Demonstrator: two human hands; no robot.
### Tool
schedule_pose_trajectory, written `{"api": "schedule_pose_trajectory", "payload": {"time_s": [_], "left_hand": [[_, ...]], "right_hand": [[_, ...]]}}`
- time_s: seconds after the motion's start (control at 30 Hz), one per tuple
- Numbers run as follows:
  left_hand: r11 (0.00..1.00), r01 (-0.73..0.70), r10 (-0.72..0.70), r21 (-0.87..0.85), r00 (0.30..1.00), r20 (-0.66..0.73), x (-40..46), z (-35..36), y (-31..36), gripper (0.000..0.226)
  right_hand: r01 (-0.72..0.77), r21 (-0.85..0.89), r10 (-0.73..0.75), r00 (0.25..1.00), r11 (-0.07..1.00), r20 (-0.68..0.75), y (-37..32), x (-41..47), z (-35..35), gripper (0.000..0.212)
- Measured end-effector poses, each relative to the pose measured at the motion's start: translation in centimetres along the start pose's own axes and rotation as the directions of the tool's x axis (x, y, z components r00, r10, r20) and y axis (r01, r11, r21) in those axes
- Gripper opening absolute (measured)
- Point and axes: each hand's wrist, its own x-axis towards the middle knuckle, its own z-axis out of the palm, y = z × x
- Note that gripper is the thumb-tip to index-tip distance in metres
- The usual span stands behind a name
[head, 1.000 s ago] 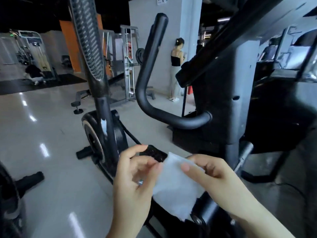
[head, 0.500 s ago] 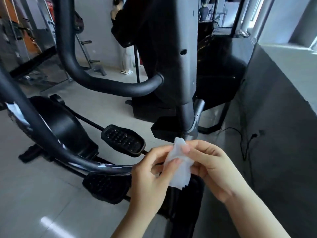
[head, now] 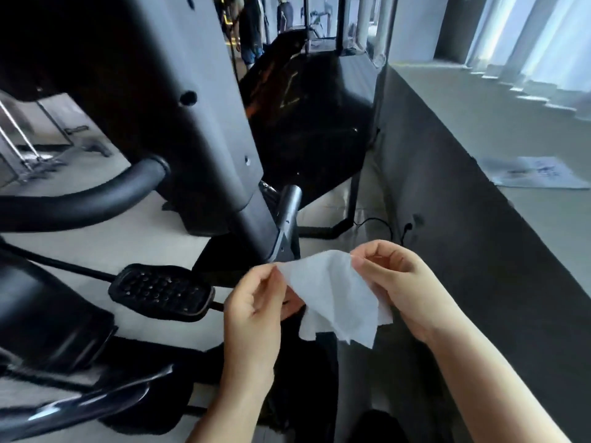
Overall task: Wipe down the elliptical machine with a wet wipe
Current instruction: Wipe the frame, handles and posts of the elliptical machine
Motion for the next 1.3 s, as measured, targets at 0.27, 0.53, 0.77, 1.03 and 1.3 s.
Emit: {"api": "schedule_pose_trajectory", "payload": {"time_s": [0.27, 0.53, 0.77, 1.03, 1.3], "left_hand": [[0.982, 0.152, -0.169, -0.110, 0.970, -0.175, 10.5, 12.3, -2.0, 0.059], [0.999, 0.028, -0.042, -0.040, 0.920, -0.390, 16.8, 19.9, -2.9, 0.025], [0.999, 0.046, -0.039, 0.000, 0.835, -0.549, 20.1, 21.4, -3.3, 0.016], [0.999, -0.020, 0.039, 0.037, 0.772, -0.634, 27.6, 21.5, -4.4, 0.012], [0.990, -0.138, 0.121, 0.033, 0.702, -0.702, 35.3, 18.8, -6.6, 0.013]], "right_hand": [[0.244, -0.156, -0.179, 0.923, 0.957, 0.341, -2.7, 16.9, -7.7, 0.040], [0.090, -0.027, -0.050, 0.749, 0.996, 0.661, -4.5, 27.5, -14.2, 0.035], [0.173, -0.090, -0.057, 0.696, 0.981, 0.716, -5.0, 34.3, -15.0, 0.021], [0.234, -0.098, -0.075, 0.633, 0.967, 0.770, -6.0, 41.9, -11.8, 0.051], [-0.013, -0.083, 0.074, 0.612, 0.996, 0.788, -4.9, 51.0, -7.1, 0.014]]}}
